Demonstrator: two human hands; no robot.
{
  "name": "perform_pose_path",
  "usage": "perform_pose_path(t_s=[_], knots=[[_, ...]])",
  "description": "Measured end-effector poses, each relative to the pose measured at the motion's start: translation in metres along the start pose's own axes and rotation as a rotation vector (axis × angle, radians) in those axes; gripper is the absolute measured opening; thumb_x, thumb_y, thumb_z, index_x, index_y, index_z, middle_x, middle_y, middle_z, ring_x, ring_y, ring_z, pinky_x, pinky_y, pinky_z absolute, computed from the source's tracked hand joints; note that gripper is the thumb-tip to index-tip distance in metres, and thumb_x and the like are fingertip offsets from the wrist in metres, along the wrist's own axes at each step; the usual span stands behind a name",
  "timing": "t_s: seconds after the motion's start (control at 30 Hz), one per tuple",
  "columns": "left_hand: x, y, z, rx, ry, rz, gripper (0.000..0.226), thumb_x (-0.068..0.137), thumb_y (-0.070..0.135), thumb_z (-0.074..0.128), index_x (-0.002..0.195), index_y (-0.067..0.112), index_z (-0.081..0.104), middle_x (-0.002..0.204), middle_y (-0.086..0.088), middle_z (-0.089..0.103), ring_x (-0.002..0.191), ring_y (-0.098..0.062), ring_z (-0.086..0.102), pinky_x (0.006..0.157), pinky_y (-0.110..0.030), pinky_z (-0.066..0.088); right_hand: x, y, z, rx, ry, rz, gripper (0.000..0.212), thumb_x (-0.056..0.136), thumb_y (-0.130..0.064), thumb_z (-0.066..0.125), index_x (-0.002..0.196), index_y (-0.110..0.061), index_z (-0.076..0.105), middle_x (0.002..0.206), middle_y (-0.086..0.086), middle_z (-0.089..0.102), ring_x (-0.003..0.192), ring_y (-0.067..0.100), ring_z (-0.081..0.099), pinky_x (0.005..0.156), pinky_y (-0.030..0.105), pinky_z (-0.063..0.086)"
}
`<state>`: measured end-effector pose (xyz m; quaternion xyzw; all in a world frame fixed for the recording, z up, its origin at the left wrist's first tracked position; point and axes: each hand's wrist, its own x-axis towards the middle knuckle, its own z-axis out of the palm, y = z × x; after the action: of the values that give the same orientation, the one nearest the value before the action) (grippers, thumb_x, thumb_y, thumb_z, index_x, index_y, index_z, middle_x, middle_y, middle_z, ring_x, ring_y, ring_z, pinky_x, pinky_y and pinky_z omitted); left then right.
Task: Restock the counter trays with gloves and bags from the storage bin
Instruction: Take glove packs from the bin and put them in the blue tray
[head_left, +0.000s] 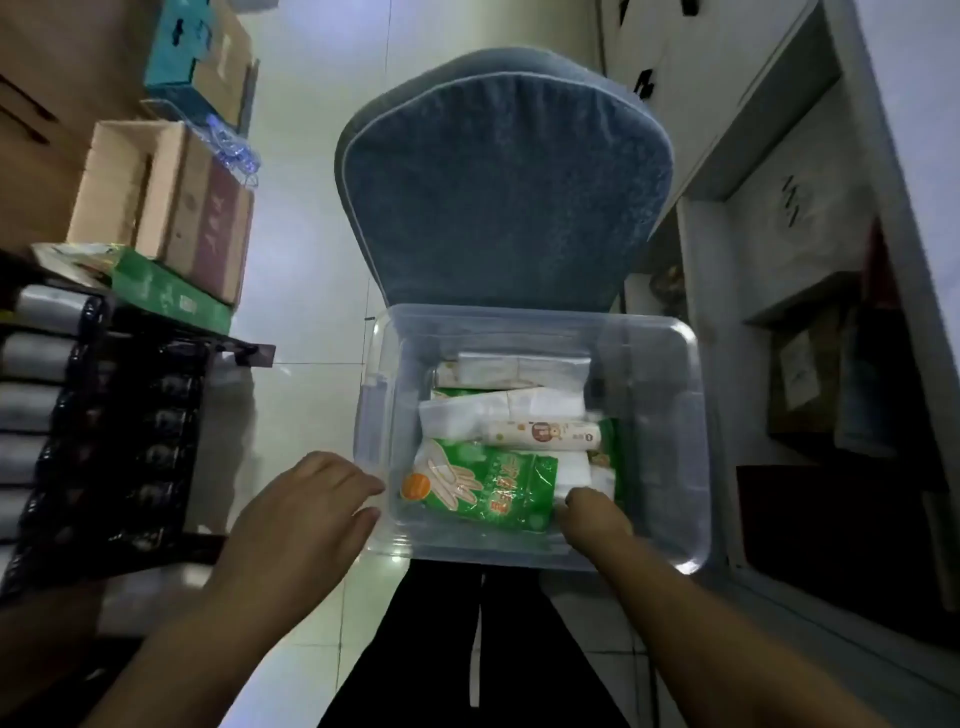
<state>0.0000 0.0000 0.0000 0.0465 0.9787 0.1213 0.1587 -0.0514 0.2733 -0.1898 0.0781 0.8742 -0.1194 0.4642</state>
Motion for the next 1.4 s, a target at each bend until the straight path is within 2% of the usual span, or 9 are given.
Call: perform_pose_path(t_s=[0.17,0.3,0.4,0.67,0.8,1.0,1.13,1.2,1.4], knots=[[0.031,-0.018,0.027,-0.052,-0.067,0.076,0.026,0.065,0.01,0.081,0.088,0.017,0.072,0.081,0.002,0.07,0.082,-0.024,0.065,0.064,-0.031,0.054,0.024,-0.017,0.021,0.147,-0.114,0.188,0.048,0.077,-0.054,0.063,0.104,-0.014,0.064,0.108,0.01,0.065,0.1,0.027,0.06,0.076,0.026,0.045],[0.05,-0.034,0.039,-0.076,-0.06,0.119,0.027,0.064,0.01,0.082,0.088,0.017,0.072,0.08,0.002,0.071,0.079,-0.023,0.065,0.061,-0.028,0.053,0.036,-0.034,0.029,0.327,-0.065,0.133,0.014,0.074,-0.018,0.073,0.078,-0.01,0.063,0.087,0.014,0.063,0.081,0.027,0.06,0.062,0.026,0.042],[0.064,-0.043,0.046,-0.104,-0.07,0.123,0.023,0.068,0.01,0.079,0.089,0.017,0.072,0.082,0.001,0.071,0.08,-0.024,0.065,0.061,-0.028,0.052,0.033,-0.044,0.026,0.667,0.056,0.127,0.032,0.077,0.0,0.063,0.063,-0.016,0.039,0.068,0.009,0.048,0.061,0.02,0.043,0.053,0.028,0.035],[0.091,-0.05,0.057,-0.307,-0.101,0.07,0.026,0.083,0.023,0.064,0.109,0.025,0.067,0.106,0.005,0.068,0.104,-0.016,0.054,0.072,-0.028,0.044,0.003,-0.056,-0.027,1.774,0.045,0.07,0.018,0.088,0.004,0.04,0.08,-0.009,0.05,0.082,0.017,0.057,0.074,0.028,0.058,0.064,0.039,0.048],[0.118,-0.041,0.063,-0.376,-0.096,0.077,0.039,0.083,0.026,0.064,0.121,0.031,0.059,0.119,0.006,0.062,0.113,-0.014,0.05,0.079,-0.029,0.043,-0.013,-0.055,-0.052,1.705,0.117,-0.089,0.024,0.088,0.004,0.037,0.073,-0.01,0.05,0.073,0.011,0.056,0.068,0.02,0.056,0.059,0.029,0.045],[0.163,-0.012,0.077,-0.511,-0.222,0.021,0.089,0.07,0.032,0.076,0.143,0.028,0.026,0.147,0.001,0.039,0.132,-0.019,0.038,0.101,-0.034,0.037,-0.026,-0.051,-0.086,1.662,0.177,-0.246,0.035,0.089,0.003,0.037,0.064,-0.017,0.053,0.061,0.003,0.056,0.06,0.016,0.053,0.056,0.028,0.043],[0.172,-0.004,0.086,-0.698,-0.352,-0.037,0.041,0.069,0.025,0.076,0.107,0.026,0.061,0.108,0.001,0.068,0.099,-0.019,0.062,0.084,-0.037,0.05,-0.025,-0.043,-0.092,1.698,0.23,-0.182,0.027,0.089,-0.001,0.042,0.068,-0.015,0.05,0.063,0.005,0.057,0.062,0.02,0.052,0.057,0.031,0.041],[0.167,-0.005,0.092,-0.639,-0.342,-0.029,0.018,0.073,0.031,0.073,0.083,0.03,0.059,0.086,0.004,0.067,0.08,-0.017,0.062,0.068,-0.033,0.047,-0.021,-0.037,-0.085,1.655,0.288,-0.094,0.022,0.09,-0.003,0.047,0.072,-0.014,0.052,0.069,0.009,0.06,0.066,0.021,0.055,0.06,0.032,0.045],[0.16,-0.026,0.097,-0.672,0.005,-0.241,0.018,0.079,0.026,0.069,0.082,0.029,0.052,0.074,0.012,0.054,0.066,-0.007,0.052,0.055,-0.026,0.039,-0.003,0.01,-0.054,1.211,0.395,0.156,0.018,0.085,-0.001,0.058,0.075,-0.015,0.057,0.081,0.008,0.064,0.072,0.018,0.058,0.064,0.028,0.047]])
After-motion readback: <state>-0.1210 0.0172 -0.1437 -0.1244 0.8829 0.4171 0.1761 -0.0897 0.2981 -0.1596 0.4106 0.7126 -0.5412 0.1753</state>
